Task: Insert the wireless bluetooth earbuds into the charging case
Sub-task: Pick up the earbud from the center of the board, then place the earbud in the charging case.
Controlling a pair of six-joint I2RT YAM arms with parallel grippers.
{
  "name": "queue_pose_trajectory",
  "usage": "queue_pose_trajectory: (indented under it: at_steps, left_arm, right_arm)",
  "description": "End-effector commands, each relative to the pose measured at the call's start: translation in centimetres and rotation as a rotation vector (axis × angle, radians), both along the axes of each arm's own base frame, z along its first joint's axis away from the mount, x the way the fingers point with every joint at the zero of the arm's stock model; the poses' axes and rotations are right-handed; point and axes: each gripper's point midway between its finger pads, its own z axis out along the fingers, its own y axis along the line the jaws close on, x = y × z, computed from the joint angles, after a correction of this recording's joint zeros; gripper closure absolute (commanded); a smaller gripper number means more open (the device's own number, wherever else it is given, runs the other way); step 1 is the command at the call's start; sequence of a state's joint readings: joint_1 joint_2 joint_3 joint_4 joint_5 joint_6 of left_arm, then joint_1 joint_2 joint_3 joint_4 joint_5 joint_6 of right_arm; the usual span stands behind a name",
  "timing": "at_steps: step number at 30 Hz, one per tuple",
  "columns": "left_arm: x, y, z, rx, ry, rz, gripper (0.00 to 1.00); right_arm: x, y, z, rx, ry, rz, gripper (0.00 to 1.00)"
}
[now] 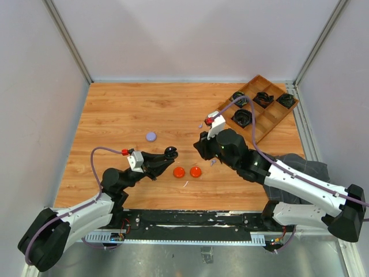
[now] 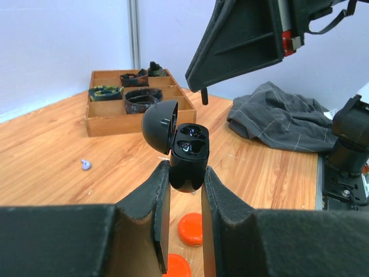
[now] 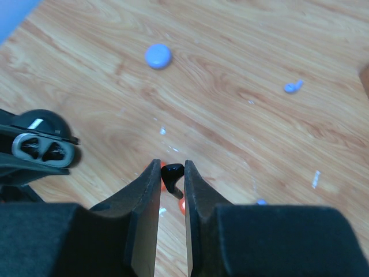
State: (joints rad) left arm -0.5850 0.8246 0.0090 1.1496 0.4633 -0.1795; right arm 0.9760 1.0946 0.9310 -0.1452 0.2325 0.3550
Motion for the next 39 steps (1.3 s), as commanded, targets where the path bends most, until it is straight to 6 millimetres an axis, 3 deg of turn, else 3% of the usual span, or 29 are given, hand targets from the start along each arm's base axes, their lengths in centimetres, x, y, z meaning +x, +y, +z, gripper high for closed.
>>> queue_pose_trajectory:
  at_steps: [1,14,23,39]
  left_arm:
    - [-0.5,0.6,-0.2,-0.009,-0.039,0.018,1.0]
    - [-0.7,0.4,-0.2,-0.01,-0.043,0.0,1.0]
    - [-0.8,0.4,-0.1,-0.016,-0.044,-0.005,1.0]
    - [-0.9,0.4,0.1,-0.025,-0.04,-0.009,1.0]
  right_arm:
    - [-1.0,2.1,3.2,0.14,-0.105,0.018,0.85]
    - [-4.8,7.1,6.5,0.29,-0.228,0.181,0.84]
    - [-5.2,8.8,5.6,0.316,-0.234,0.2,0.84]
    - [-4.8,9.1,3.8,0.312,-0.241,0.165,0.84]
